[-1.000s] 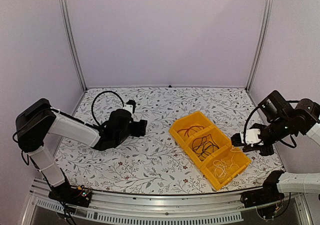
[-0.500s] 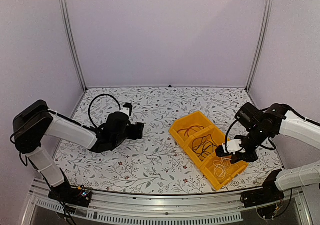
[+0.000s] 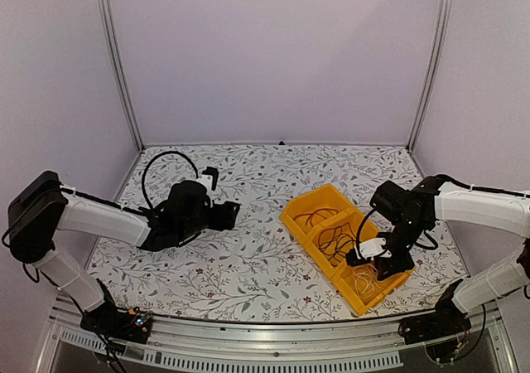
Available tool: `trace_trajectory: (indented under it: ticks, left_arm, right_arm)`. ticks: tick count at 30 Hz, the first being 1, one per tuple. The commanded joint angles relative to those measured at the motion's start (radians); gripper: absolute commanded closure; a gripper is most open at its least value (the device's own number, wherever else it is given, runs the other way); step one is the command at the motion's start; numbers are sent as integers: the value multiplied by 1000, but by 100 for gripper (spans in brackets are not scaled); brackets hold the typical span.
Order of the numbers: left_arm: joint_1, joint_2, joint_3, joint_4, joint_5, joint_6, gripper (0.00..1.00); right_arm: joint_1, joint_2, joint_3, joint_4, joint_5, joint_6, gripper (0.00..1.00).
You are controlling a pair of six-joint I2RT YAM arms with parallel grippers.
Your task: Untangle the cables
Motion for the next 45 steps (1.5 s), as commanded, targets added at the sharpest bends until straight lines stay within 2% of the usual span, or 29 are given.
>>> trace_trajectory:
  ticks: [1,4,7,10,12,16,19,22,27,30,35,37,39,40,41,43,44,45]
  left_arm:
    - [10,-32,12,-80,61,27,17]
    - [10,-52,38,-156,88,71,18]
    - [10,-71,63,-268,98,114,18]
    - [10,-84,64,-309,183,159,19]
    - [9,-86,66,-319,284,182,21]
    - [4,-63,40,-285,486,195,25]
    - [-14,-27,26,-271,559,217,26]
    - [-47,8,15,-248,534,264,25]
    - [-58,123,49,-231,504,348,26]
    - [-59,206,98,-236,512,367,30]
    - [-68,289,123,-123,488,371,34]
    - [-68,304,120,-67,474,373,39]
    - [-68,316,122,-30,465,382,54]
    - [-68,320,122,-16,460,387,63]
    - [-68,318,122,-7,457,391,77]
    - [-69,300,119,1,448,396,95]
    - [-70,281,114,6,443,397,100]
    - [-71,259,105,8,434,396,100]
  right_arm:
    - [-3,-38,107,-77,52,2,57]
    - [-3,-71,180,-182,41,-26,37]
    - [-4,-89,201,-218,109,-42,34]
    - [-4,-88,247,-179,156,-48,34]
    - [-4,-80,300,-126,81,-45,35]
    - [-3,-32,316,142,-112,66,40]
    - [-1,54,330,279,-242,164,45]
    - [-1,134,346,373,-361,218,48]
    - [-1,162,334,580,-504,294,48]
    - [15,189,361,541,-454,279,49]
    - [17,153,253,600,-450,267,49]
    - [17,146,243,601,-436,270,49]
    - [17,139,237,604,-437,270,49]
    - [17,138,233,609,-437,272,49]
    - [17,138,230,612,-439,276,49]
    - [17,146,227,624,-438,285,49]
    - [17,153,228,629,-434,295,49]
    - [17,159,229,634,-428,301,50]
